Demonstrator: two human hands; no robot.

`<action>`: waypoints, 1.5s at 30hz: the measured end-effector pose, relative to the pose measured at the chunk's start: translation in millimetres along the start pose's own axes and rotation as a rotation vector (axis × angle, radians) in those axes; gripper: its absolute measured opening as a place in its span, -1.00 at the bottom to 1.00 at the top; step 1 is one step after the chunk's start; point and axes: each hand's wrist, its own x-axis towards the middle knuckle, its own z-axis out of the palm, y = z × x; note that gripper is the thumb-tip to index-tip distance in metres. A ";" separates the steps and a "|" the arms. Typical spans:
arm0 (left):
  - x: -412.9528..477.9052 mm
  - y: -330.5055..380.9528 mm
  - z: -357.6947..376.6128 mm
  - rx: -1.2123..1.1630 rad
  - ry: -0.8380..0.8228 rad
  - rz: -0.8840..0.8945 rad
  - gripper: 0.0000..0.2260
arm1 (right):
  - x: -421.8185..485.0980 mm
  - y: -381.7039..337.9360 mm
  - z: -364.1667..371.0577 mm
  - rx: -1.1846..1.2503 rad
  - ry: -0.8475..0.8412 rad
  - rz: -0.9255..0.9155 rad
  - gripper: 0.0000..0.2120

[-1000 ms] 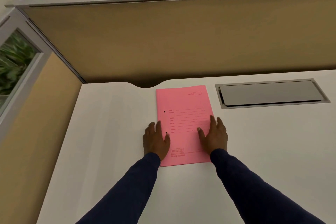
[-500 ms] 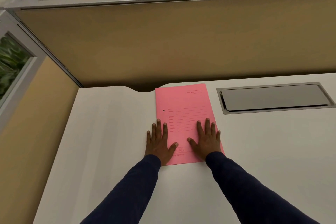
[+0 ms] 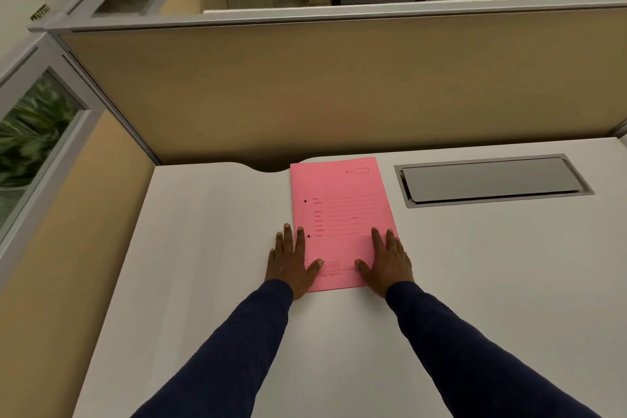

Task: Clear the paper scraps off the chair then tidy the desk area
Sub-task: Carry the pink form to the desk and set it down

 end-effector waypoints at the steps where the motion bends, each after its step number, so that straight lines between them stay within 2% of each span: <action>1: -6.7 -0.1 0.0 0.000 -0.001 0.008 -0.21 | -6.6 -0.1 0.1 0.009 0.005 0.003 -0.18; 8: -68.7 0.5 14.4 0.004 0.011 0.036 -0.24 | -70.3 -8.0 10.4 0.061 0.048 0.001 -0.20; 24: -192.1 -0.6 89.7 0.055 -0.008 0.036 -0.23 | -209.5 3.3 62.7 0.066 0.021 0.037 -0.21; 34: -274.6 16.4 126.8 0.069 0.044 0.051 -0.23 | -297.4 34.3 79.6 0.069 0.046 0.011 -0.22; 45: -418.2 38.4 198.0 0.031 0.063 0.033 -0.23 | -436.3 85.3 99.2 0.062 0.056 -0.015 -0.21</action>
